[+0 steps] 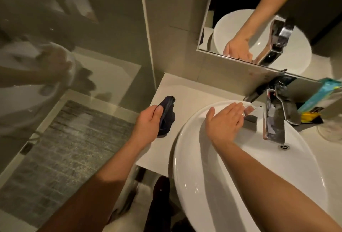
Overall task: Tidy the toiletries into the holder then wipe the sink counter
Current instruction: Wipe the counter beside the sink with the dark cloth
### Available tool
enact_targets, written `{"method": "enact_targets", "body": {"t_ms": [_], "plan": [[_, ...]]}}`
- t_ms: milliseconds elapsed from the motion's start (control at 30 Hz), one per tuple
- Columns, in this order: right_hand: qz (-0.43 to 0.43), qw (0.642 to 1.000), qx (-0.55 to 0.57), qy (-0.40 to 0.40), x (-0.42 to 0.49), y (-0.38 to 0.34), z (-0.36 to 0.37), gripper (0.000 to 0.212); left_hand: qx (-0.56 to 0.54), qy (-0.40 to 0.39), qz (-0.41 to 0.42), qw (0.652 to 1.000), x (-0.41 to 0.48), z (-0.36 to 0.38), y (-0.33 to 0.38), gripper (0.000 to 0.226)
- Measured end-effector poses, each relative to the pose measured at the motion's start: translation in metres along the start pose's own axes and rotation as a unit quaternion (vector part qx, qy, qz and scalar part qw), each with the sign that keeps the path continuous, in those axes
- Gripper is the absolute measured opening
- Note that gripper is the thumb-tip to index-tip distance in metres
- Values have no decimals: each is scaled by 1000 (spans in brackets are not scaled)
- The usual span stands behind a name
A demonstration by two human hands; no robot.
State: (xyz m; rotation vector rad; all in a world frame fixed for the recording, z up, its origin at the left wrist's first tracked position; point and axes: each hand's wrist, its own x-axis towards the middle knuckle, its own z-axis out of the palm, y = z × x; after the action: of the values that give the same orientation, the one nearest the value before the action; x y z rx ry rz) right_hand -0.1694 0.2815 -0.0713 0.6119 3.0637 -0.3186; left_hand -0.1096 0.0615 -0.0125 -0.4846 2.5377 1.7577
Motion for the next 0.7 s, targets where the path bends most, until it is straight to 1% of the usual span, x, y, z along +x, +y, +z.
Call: {"method": "enact_targets", "body": {"t_ms": [100,200,267,367,400,433,467,533,567,600,700], "plan": [[1,1000,-3,4,1,0,2,85,32,-59,45,997,48,16,26,37],[2,1000,-9,0,2,0,1,85,81,-140,99,982,95,40,51,32],[-2,1000,-13,-2,2,0,-1,84,133,-198,134,962,128,61,62,27],[-3,1000,-24,-2,4,0,0,84,186,-272,200,923,172,102,69,28],[-1,1000,-23,1,5,-1,1,84,206,-298,226,904,183,117,67,31],[0,1000,-22,9,6,-1,3,84,237,-327,257,878,192,131,63,37],[3,1000,-21,16,7,-1,4,85,279,-360,287,843,200,143,55,43],[4,1000,-16,25,9,-1,8,86,353,-430,336,760,206,160,34,45],[6,1000,-13,26,10,-1,10,87,362,-454,356,732,208,164,22,43],[9,1000,-11,25,11,0,11,87,356,-467,364,723,209,165,13,42],[15,1000,-11,21,12,0,12,88,324,-459,363,743,207,162,-2,42]]}}
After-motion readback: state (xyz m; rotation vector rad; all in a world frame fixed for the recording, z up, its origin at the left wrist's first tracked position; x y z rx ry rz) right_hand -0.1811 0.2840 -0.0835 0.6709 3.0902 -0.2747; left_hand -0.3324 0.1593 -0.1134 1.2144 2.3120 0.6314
